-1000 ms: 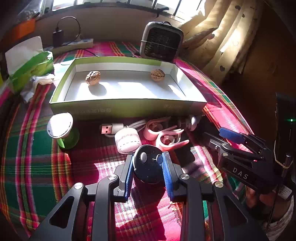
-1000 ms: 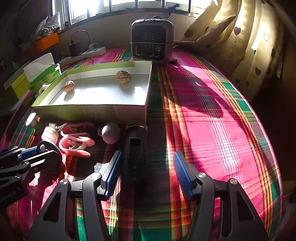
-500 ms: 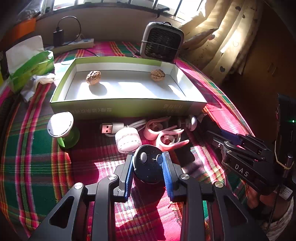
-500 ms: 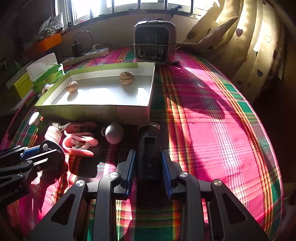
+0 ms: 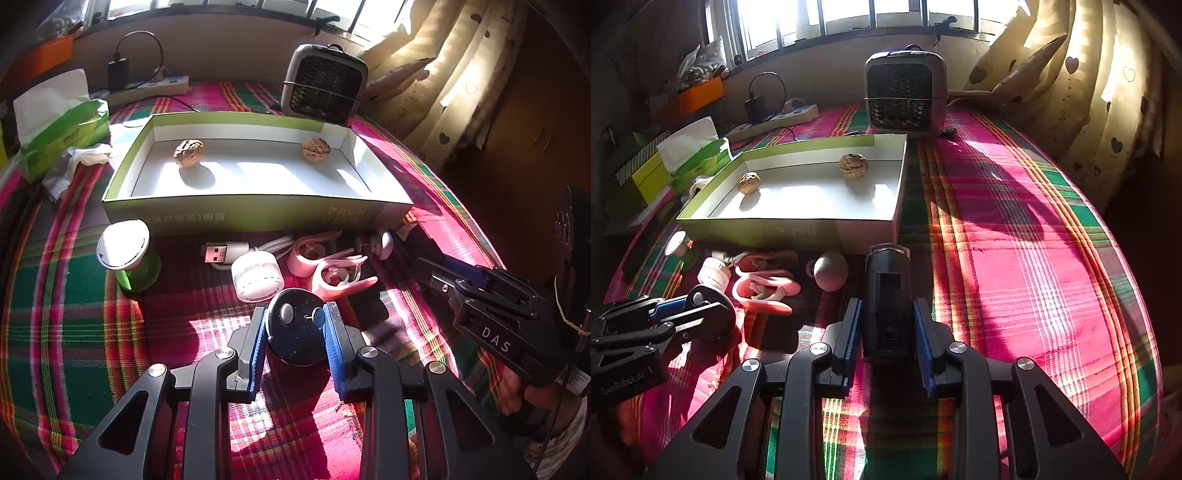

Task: Organize objects
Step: 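Lift the black disc with the left tool while the right tool lifts the black cylinder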

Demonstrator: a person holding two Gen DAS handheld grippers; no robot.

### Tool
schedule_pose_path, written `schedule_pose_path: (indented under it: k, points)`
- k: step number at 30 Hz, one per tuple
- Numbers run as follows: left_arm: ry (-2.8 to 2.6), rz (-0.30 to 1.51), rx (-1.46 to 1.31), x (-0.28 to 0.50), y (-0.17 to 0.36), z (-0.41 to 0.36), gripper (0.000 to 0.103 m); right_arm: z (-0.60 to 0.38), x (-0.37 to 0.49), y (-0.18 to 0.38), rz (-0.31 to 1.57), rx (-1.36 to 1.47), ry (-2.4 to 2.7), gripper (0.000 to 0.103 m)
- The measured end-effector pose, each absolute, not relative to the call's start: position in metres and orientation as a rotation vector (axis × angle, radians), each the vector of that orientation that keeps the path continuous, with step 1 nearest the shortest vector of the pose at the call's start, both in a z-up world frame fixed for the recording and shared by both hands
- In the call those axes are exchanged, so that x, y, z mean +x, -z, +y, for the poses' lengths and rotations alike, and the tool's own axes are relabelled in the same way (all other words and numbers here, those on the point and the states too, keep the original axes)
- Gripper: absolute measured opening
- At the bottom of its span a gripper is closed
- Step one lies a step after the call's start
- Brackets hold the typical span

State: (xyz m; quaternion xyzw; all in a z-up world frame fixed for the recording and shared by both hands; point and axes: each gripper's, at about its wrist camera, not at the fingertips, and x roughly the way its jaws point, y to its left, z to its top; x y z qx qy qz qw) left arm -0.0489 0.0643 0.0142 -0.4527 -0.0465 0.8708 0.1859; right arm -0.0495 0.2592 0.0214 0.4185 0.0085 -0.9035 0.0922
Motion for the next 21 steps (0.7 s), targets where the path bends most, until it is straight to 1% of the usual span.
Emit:
schedule_pose_path:
  k: [21]
  points:
    - [-2.459, -0.122, -1.272, -0.0480, -0.0154, 0.0645, 0.027, 0.2574, -0.0467, -0.0185, 0.043, 1.266, 2.669, 0.029]
